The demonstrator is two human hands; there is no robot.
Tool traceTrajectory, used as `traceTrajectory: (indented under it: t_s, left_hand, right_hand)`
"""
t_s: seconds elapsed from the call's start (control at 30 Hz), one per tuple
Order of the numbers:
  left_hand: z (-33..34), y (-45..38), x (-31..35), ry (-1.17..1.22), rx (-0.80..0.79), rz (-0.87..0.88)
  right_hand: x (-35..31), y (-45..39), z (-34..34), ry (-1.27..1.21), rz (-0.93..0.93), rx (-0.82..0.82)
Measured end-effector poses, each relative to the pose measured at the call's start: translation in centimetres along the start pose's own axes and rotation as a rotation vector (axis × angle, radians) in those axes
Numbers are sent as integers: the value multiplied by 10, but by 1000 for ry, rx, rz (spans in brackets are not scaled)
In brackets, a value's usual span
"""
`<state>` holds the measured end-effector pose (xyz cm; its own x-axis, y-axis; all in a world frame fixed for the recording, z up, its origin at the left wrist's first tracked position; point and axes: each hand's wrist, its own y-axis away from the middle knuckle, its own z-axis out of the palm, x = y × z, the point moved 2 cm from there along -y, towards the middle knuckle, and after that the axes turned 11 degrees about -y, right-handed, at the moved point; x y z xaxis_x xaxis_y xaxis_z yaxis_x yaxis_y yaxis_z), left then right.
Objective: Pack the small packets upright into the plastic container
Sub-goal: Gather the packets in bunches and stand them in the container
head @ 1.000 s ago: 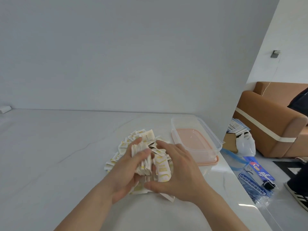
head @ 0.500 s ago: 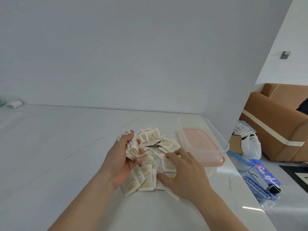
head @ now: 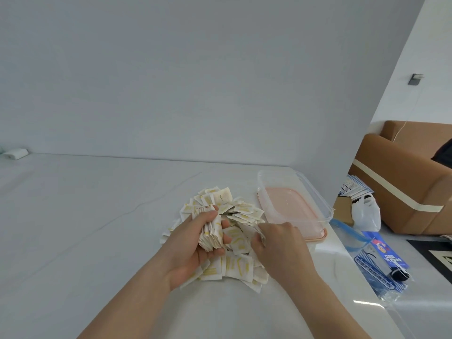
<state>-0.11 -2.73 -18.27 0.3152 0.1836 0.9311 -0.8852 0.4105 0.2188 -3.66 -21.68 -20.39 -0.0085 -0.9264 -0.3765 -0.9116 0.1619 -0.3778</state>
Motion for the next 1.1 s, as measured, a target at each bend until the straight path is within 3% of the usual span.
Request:
traceTrajectory:
  t_s: [0.23, 0.37, 0.63, 0.9, 1.1]
  left_hand:
    - [10, 2, -9, 60, -33, -70]
    - [14, 4, -13, 95, -20, -67]
    - [15, 8, -8, -21, -79, 27]
    - [8, 6, -6, 24, -57, 1]
    - [9, 9, -4, 69, -146, 14]
  right_hand:
    - [0, 0, -27, -427, 7, 188]
    - [-10, 6, -25, -517, -105, 308]
    - [-35, 19, 0, -623, -291, 119]
    - [-31, 17, -12, -391, -443, -54]
    - [-24, 13, -21, -518, -456, 23]
